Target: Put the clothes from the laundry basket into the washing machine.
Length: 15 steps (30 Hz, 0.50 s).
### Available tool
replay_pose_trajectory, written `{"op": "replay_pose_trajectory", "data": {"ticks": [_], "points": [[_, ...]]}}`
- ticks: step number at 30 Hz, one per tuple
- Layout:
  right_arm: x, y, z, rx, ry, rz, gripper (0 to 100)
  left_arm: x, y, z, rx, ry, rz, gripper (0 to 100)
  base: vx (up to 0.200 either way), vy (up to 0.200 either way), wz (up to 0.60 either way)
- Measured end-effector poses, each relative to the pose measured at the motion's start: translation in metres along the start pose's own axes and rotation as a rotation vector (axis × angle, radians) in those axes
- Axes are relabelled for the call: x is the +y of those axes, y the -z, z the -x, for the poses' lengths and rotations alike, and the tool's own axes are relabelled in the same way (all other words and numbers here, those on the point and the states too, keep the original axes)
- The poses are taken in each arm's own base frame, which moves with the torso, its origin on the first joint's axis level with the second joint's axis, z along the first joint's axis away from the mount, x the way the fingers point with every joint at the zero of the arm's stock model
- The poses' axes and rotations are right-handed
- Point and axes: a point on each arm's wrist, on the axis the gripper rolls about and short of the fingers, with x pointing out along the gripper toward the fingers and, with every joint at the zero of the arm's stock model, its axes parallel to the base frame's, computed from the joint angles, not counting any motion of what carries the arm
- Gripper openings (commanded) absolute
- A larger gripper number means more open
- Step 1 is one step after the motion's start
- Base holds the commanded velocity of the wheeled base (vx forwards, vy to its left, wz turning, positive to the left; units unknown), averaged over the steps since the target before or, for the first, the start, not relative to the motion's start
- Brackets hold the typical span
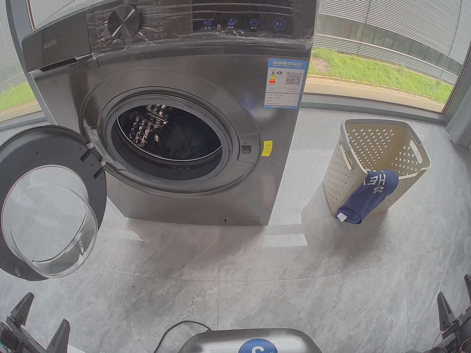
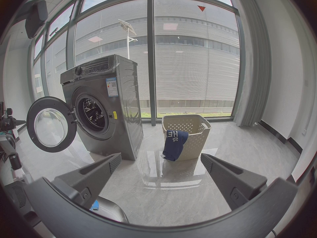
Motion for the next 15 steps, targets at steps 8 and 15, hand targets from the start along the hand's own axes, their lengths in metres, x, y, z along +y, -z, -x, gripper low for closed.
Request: {"op": "replay_pose_trajectory", "data": {"ticks": [8, 15], "points": [[0.0, 0.0, 0.0, 0.0, 0.0, 0.0, 100, 0.0001, 0.0, 0.0, 0.0, -0.004, 0.005, 100, 0.0, -0.2, 0.0], [0.0, 0.0, 0.0, 0.0, 0.0, 0.0, 100, 0.0001, 0.0, -0.0001, 0.0, -0.004, 0.004, 100, 0.0, -0.2, 0.0]]}}
